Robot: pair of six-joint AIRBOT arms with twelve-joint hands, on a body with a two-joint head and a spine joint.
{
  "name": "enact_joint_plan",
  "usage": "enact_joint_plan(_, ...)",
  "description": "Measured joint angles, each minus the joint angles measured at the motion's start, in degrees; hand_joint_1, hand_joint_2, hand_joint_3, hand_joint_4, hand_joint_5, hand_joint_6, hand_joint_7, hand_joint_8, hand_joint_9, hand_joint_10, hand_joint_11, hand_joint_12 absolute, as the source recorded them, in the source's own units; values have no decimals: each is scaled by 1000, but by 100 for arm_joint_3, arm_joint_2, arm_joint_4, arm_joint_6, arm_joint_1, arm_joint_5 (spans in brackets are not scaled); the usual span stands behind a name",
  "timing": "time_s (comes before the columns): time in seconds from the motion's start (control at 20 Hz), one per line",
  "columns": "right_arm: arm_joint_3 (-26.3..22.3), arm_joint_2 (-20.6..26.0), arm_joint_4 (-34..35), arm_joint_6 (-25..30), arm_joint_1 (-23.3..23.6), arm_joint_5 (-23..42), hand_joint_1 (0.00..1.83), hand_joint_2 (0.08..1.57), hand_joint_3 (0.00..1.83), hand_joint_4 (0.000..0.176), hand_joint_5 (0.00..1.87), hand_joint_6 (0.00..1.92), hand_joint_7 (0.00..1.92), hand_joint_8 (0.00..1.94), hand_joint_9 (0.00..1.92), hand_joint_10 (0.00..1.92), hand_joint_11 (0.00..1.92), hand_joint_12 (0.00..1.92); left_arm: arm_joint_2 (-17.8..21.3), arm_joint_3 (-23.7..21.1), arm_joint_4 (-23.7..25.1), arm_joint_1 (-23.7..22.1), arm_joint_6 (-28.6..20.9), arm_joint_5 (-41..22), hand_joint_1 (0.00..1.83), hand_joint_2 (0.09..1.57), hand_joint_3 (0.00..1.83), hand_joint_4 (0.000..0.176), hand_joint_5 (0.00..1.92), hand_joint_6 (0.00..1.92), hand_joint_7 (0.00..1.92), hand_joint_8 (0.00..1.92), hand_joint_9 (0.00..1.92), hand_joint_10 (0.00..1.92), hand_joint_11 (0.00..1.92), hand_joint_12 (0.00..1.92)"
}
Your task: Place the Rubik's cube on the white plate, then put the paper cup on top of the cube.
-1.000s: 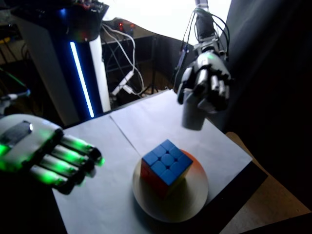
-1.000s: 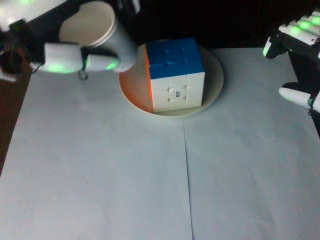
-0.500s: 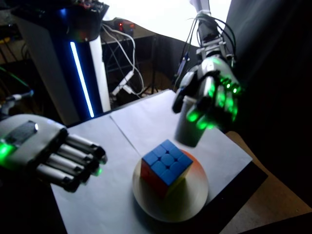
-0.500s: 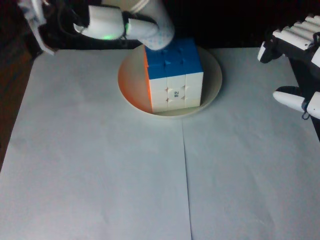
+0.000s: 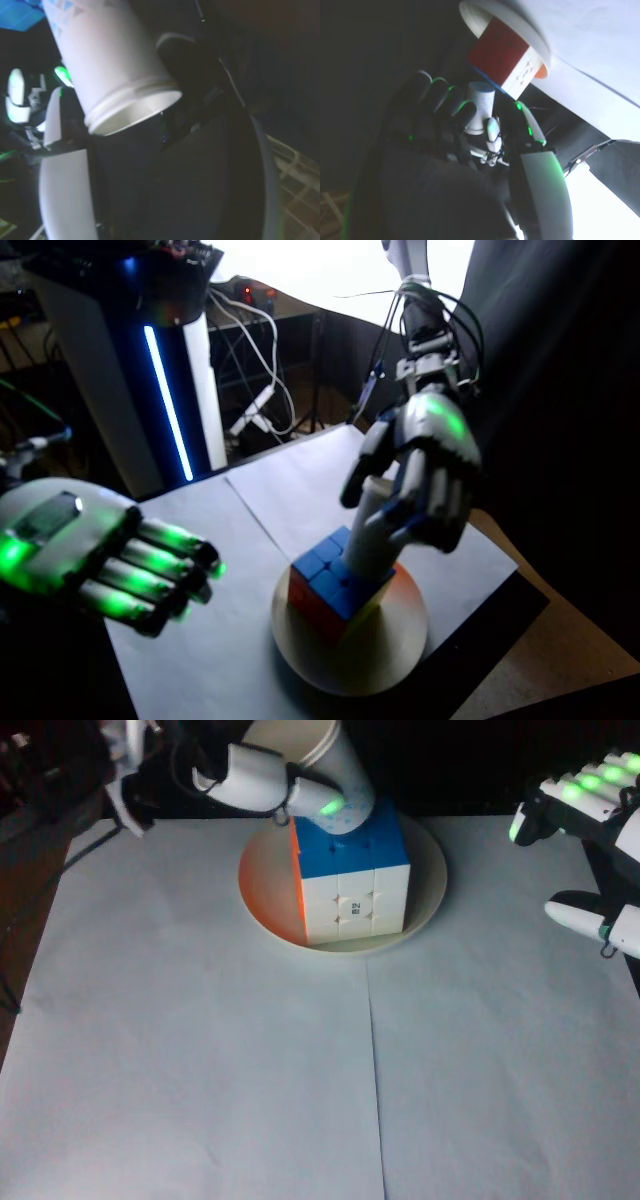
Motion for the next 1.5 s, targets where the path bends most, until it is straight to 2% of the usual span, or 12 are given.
enact_joint_plan(0.15,26,-4,31,0,0,2,863,1337,0,0,40,1390,122,1263,76,1589,1,1921,-61,39,195,-59,-125,57,1170,1099,0,43,178,1451,92,1574,188,1855,356,1921)
enact_joint_plan(0.2,31,-4,26,-2,0,4,871,1352,4,0,10,1405,97,1294,57,1587,0,1921,-61,39,260,-70,-149,103,1077,1105,0,89,146,1374,167,1096,46,1397,44,1921)
enact_joint_plan(0.25,31,-7,24,0,0,2,846,1348,2,0,14,1404,108,1291,69,1586,0,1921,-61,42,313,-85,-192,142,1053,1096,0,89,133,1297,232,914,98,1193,8,1920)
enact_joint_plan(0.3,31,-13,26,0,0,2,795,1344,0,0,15,1394,125,1255,92,1577,14,1921,-61,42,422,-118,-249,186,1047,1091,0,27,39,1292,326,722,269,1138,174,1877)
enact_joint_plan(0.35,31,-31,37,-7,0,2,795,1343,0,0,14,1389,120,1248,91,1577,18,1921,-105,83,503,-136,-269,201,1034,1091,0,17,18,1272,345,655,298,1121,192,1842)
enact_joint_plan(0.6,37,-52,46,-4,0,0,796,1339,0,0,43,1351,147,1194,88,1524,0,1921,-127,83,640,-203,-302,284,829,1104,0,106,91,506,256,43,185,746,36,1786)
enact_joint_plan(0.7,35,-52,50,-2,0,0,805,1348,2,0,13,1343,137,1189,106,1524,14,1921,-127,81,667,-212,-321,282,821,1097,0,121,196,123,206,0,165,370,0,1586)
enact_joint_plan(1.05,37,-52,76,-4,-50,24,773,1360,2,0,12,1355,142,1169,99,1506,12,1921,-114,70,686,-245,-345,254,701,1055,0,162,150,12,30,2,33,153,0,1396)
enact_joint_plan(1.2,37,-59,109,-4,-66,-17,806,1352,0,0,28,1337,117,1231,90,1578,33,1921,-66,68,684,-260,-348,240,673,1055,0,176,112,2,0,0,16,141,0,1391)
enact_joint_plan(1.3,37,-59,111,-4,-66,0,807,1357,1,0,9,1353,111,1228,119,1545,75,1921,-28,59,654,-260,-356,188,684,1051,0,176,89,6,90,12,0,642,0,1737)
enact_joint_plan(1.4,35,-59,114,-4,-66,-2,781,1354,0,0,22,1342,145,1184,130,1537,59,1921,109,-74,573,-260,-295,79,695,1044,0,176,33,6,0,0,0,61,0,1721)
enact_joint_plan(1.5,37,-59,122,-4,-66,2,797,1353,0,0,25,1326,144,1198,127,1572,67,1921,317,-291,374,-260,31,-33,778,1051,0,176,6,28,0,0,0,0,0,1543)
